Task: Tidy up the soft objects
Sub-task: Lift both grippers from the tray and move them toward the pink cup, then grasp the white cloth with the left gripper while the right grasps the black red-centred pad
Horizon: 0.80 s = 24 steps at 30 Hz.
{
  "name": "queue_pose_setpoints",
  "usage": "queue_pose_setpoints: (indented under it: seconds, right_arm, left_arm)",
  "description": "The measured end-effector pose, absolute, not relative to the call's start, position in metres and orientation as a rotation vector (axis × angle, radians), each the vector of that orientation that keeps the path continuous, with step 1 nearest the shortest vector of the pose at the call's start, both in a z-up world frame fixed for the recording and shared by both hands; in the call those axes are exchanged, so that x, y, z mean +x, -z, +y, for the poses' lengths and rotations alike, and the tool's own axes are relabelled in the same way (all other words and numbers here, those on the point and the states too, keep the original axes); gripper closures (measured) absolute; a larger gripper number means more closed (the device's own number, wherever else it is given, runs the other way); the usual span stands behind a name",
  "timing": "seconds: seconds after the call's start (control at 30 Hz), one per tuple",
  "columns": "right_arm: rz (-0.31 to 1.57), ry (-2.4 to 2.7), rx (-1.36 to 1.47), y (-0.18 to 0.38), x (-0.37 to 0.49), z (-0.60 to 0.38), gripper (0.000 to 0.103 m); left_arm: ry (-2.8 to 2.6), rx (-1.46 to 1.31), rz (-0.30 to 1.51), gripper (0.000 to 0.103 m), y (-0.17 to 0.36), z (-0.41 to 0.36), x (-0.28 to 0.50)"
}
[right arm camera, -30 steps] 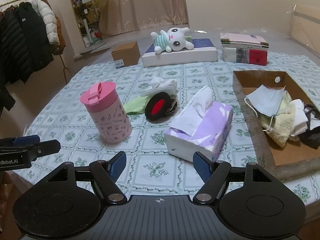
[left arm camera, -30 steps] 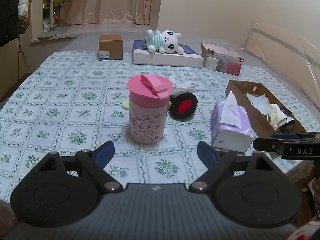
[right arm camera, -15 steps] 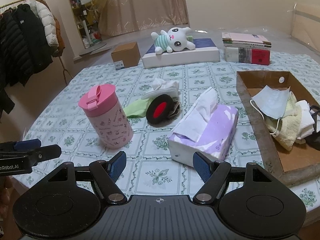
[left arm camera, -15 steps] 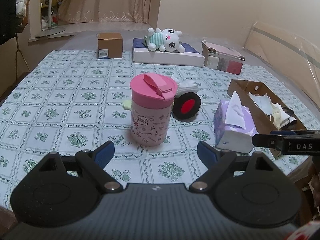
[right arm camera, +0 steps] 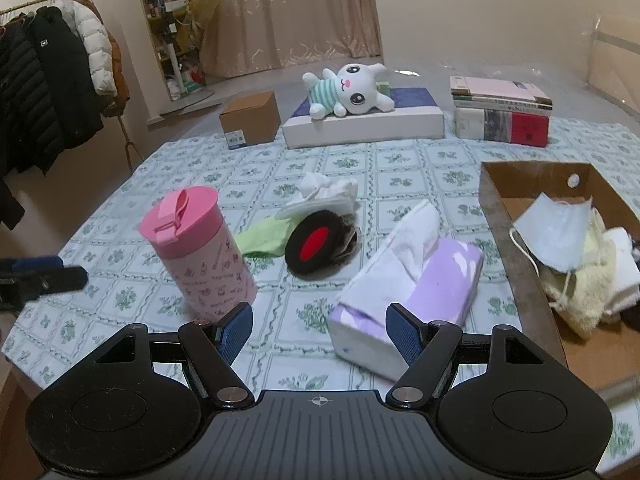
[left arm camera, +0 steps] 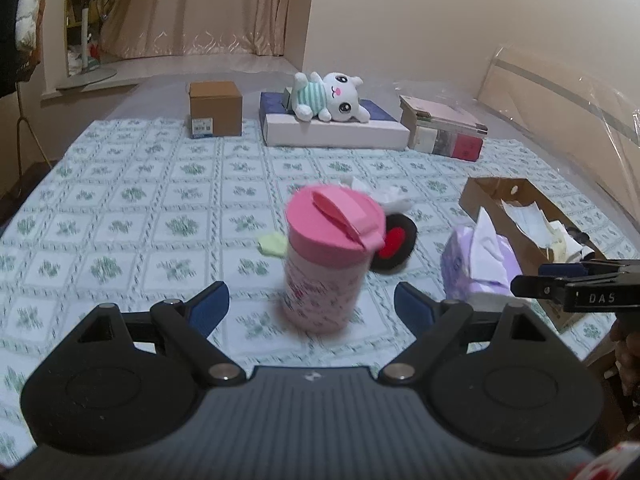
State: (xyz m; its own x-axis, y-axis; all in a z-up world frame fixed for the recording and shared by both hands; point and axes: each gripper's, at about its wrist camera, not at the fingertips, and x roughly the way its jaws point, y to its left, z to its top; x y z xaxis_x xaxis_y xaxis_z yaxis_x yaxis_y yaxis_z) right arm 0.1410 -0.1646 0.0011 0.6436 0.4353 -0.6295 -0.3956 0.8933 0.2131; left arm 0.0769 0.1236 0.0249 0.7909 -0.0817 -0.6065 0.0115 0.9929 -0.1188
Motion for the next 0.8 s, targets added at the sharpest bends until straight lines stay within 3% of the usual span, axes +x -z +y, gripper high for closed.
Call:
queue_pose_setpoints:
  seconds: [0.67, 0.8]
  right_arm:
    - [0.759, -0.644, -0.124, 0.017, 0.255, -0.122, 0.03]
    - [0.806, -0.691, -0.182, 0.028, 0.278, -0.114, 0.036]
  left_arm:
    - [0.268, 0.004, 0.719, 0.015, -0.059, 0.18, 0.228]
    - [0.354, 0.053, 0.787, 0.015, -0.051, 0.176, 0.272]
